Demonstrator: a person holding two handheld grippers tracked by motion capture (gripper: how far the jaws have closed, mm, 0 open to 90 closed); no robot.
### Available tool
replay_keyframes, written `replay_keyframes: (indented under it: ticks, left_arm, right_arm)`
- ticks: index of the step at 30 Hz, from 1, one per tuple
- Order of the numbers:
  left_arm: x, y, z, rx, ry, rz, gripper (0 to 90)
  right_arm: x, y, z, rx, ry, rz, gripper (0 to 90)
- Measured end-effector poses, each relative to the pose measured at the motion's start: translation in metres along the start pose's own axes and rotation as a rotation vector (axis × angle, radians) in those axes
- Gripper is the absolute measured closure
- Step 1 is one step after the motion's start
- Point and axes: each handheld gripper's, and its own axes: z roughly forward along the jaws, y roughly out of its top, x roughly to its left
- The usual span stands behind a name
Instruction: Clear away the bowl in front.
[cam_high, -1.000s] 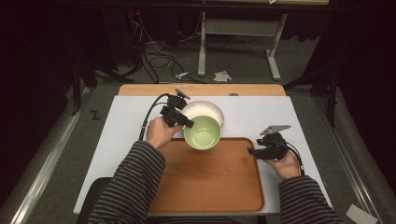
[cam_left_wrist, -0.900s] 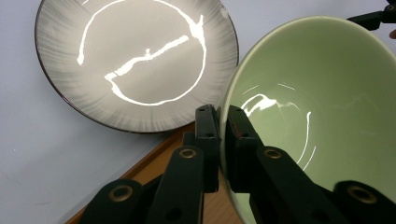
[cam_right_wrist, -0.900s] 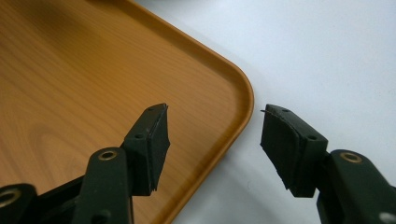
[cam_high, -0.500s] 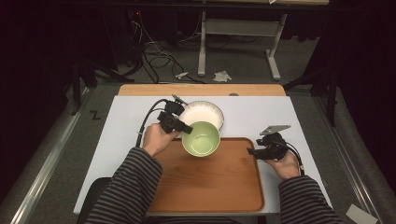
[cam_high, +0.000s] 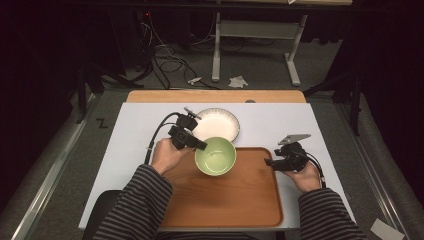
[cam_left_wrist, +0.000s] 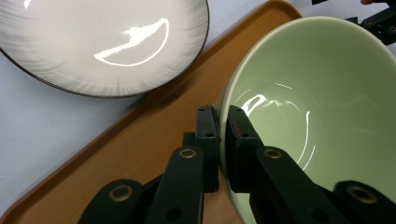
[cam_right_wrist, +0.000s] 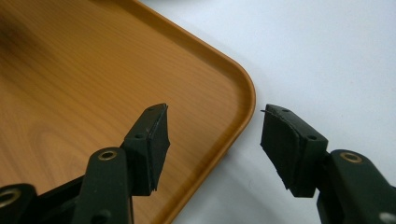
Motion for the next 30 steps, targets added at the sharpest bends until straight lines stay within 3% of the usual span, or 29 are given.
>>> replay_keyframes:
  ticks: [18,30]
  left_arm:
    - [-0.006,-0.018,0.011,0.032,-0.026,0.004,85.6]
    - [-0.008,-0.025,0.022,0.059,-0.016,0.012,85.6]
  right_arm:
    - [0.001,0.000,0.000,0.006,-0.003,0.004,43.1]
    - [0.000,0.000,0.000,0.000,-0.001,0.002,43.1]
